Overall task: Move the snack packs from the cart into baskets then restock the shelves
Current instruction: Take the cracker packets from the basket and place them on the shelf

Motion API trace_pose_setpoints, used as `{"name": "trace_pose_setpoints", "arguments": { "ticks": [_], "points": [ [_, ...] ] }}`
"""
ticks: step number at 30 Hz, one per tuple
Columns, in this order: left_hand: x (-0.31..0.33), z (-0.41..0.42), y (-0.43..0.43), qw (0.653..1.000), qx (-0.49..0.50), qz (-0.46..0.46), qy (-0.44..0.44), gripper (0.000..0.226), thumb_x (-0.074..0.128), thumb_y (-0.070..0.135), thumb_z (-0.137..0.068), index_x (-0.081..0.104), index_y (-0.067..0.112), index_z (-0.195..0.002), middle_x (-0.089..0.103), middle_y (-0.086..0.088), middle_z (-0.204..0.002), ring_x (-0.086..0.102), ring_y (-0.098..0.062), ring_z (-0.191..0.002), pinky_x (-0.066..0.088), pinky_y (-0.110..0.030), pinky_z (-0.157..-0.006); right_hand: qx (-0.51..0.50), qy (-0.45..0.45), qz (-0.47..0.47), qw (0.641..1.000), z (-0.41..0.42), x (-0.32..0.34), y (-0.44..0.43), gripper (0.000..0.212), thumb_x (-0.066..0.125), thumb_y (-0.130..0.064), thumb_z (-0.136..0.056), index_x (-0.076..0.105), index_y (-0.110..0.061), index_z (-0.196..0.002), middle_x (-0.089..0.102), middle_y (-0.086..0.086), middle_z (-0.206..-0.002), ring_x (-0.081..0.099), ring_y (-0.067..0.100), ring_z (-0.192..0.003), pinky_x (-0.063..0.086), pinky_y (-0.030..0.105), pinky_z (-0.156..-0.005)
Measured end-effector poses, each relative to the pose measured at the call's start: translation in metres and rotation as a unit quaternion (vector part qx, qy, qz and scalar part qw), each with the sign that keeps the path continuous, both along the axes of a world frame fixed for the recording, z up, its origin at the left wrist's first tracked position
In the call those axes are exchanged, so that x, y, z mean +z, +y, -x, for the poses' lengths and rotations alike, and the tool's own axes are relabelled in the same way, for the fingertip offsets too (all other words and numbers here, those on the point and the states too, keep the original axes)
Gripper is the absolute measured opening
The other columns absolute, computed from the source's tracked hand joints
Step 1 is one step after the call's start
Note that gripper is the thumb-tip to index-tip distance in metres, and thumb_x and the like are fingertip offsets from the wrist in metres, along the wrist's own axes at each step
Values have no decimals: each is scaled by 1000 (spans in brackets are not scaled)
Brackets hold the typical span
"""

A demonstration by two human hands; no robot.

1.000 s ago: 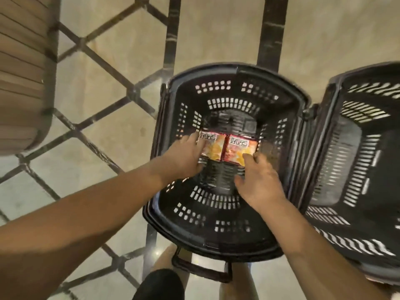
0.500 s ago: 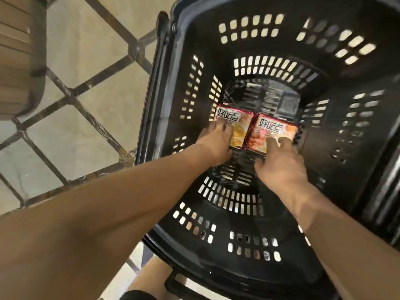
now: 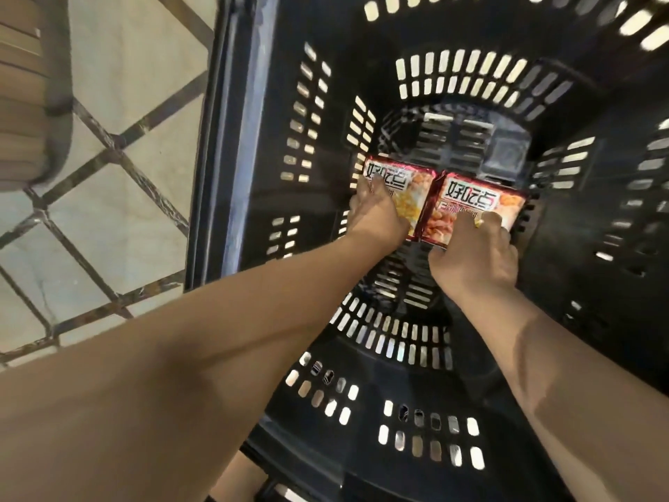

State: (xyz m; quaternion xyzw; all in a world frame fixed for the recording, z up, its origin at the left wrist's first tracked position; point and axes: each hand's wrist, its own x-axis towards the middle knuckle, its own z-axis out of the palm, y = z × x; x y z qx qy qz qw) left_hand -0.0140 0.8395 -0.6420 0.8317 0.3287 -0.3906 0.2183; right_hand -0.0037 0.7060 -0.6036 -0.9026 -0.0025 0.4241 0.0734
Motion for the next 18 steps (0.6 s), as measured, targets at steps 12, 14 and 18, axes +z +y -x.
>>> {"name": "trace_pose_setpoints", "arguments": {
  "ticks": [12, 14, 18],
  "points": [
    [3, -22, -9, 973, 223, -16, -61, 73, 67, 7, -88, 28, 8, -150, 30, -11, -152, 29, -30, -143, 38, -40, -111, -242, 14, -13, 970, 3, -22, 0, 83, 74, -30, -86, 25, -13, -152, 27, 20, -155, 34, 39, -140, 30, 48, -117],
    [5, -20, -11, 973, 220, -31, -60, 71, 68, 10, -90, 29, 7, -150, 31, -11, -152, 29, -29, -143, 37, -39, -111, -294, 25, -18, 955, 3, -28, -1, 93, 75, -31, -86, 17, -13, -157, 25, 20, -157, 32, 40, -141, 28, 49, -118],
    [10, -16, -11, 971, 221, -52, -74, 65, 69, 15, -93, 34, 4, -147, 34, -13, -148, 33, -29, -138, 39, -36, -107, -378, 29, -30, 925, 9, -40, -3, 99, 75, -29, -85, 12, -10, -158, 29, 19, -156, 33, 40, -142, 27, 51, -119]
  ]
}}
